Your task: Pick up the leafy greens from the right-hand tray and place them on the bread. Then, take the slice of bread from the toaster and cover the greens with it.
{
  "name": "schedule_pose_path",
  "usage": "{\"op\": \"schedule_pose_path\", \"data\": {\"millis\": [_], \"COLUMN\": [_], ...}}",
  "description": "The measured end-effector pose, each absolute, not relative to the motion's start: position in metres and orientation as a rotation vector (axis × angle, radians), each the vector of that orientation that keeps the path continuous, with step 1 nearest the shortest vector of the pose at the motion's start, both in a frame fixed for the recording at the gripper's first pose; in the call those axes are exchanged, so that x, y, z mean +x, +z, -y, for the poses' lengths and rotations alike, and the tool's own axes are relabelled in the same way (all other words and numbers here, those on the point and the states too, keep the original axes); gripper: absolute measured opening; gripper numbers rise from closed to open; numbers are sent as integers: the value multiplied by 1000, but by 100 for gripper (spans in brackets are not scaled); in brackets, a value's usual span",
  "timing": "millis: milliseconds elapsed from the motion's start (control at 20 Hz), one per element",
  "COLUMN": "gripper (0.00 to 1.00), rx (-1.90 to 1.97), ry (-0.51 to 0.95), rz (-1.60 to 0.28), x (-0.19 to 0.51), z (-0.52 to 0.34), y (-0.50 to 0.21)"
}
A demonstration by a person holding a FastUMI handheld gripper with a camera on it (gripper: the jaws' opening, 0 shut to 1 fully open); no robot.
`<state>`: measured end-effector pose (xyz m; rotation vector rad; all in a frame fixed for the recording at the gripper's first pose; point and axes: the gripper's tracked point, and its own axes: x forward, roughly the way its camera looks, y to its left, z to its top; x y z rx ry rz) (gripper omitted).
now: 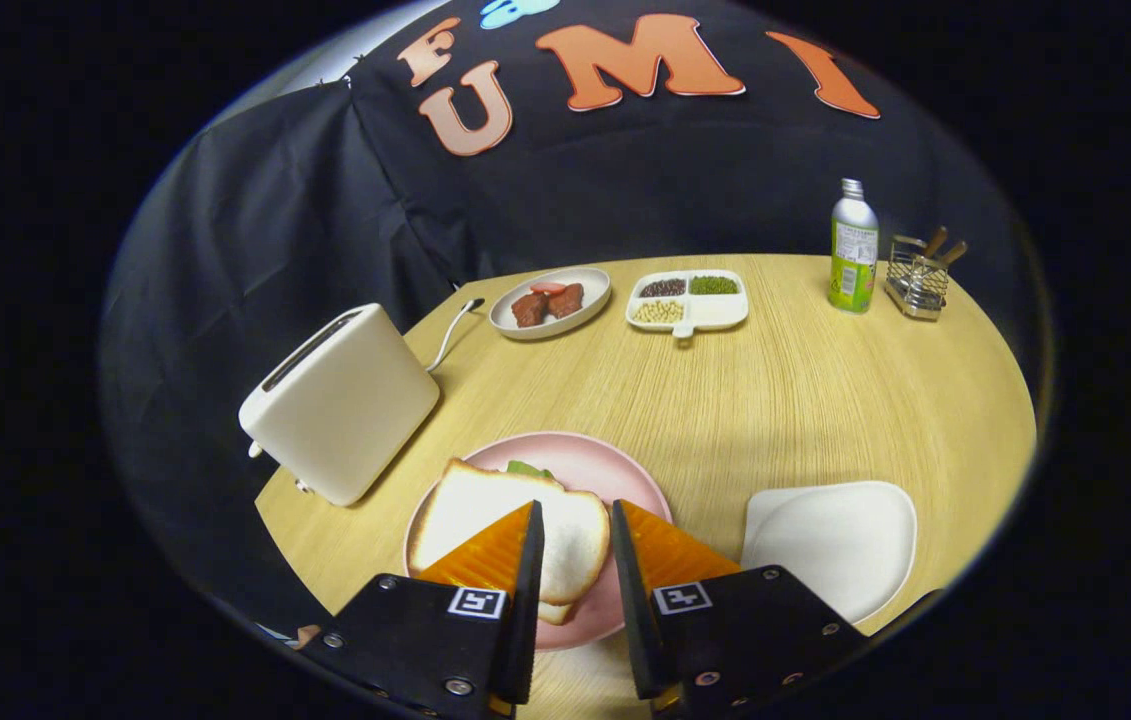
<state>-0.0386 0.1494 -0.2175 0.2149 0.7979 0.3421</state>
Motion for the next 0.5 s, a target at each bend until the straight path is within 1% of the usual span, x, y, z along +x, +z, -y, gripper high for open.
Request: {"op": "schedule_pose_path", "data": {"millis": [100,250,500], "gripper": [41,53,64], "rx": [196,106,30], "ry": [321,270,199], "rz": [-712,-566,-363], "x": [-32,-23,-22], "z": [-143,-126,-109], "y": [-195,-154,-89]}}
